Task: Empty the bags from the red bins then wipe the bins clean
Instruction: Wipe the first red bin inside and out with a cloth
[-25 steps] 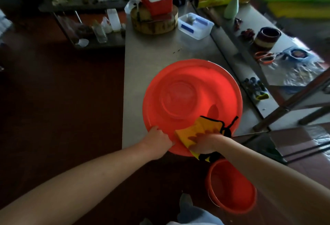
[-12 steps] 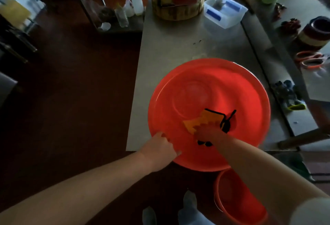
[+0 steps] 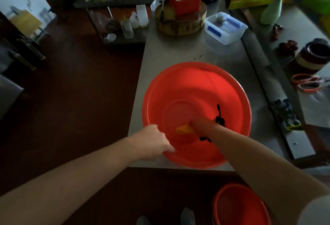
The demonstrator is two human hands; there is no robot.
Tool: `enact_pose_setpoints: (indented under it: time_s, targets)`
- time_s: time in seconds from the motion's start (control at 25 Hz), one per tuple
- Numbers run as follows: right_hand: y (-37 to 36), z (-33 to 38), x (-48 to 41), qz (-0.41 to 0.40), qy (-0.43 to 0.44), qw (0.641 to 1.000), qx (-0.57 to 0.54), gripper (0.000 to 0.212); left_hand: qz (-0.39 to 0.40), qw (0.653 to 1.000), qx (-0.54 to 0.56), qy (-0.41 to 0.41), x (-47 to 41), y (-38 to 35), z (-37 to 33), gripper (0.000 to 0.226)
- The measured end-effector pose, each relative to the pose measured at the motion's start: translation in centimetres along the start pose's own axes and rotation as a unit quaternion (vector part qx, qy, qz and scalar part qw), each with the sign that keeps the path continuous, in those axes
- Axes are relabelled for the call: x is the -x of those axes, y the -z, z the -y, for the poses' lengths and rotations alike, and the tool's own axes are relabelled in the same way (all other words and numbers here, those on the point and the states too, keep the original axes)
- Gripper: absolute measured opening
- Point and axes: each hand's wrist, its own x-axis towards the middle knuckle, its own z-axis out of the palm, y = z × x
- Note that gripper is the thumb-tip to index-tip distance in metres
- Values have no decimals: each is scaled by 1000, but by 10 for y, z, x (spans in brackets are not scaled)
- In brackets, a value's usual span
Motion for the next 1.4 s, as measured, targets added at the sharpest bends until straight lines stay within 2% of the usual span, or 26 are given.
enact_pose_setpoints:
  time_s: [0.16, 0.32, 0.56, 0.72, 0.96, 1.08, 1.2, 1.4]
  targets:
    - [19, 9, -10, -40, 16, 998, -36, 57, 21, 998, 52, -13, 13, 21, 37, 45]
    - [17, 33, -27, 97, -9, 995, 3, 75, 47, 996, 63, -31, 24, 9, 67, 48]
    - [32, 54, -56, 76, -87, 993, -26, 78, 47, 990, 75, -112, 42, -10, 134, 50]
    - [35, 71, -70, 74, -115, 989, -56, 77, 16, 986, 82, -141, 44, -33, 171, 66]
    - [20, 79, -80, 43, -121, 988, -89, 78, -123, 988, 2, -93, 19, -43, 199, 62]
    - [7, 71, -89, 43, -119, 989, -78, 86, -155, 986, 17, -63, 4, -48, 208, 63]
    - [-13, 69, -108, 63, -113, 989, -69, 97, -194, 980, 35, 12, -7, -54, 211, 62]
    - [-63, 77, -145, 77, -98, 991, -49, 110, -165, 966, 106, 167, -6, -62, 196, 71]
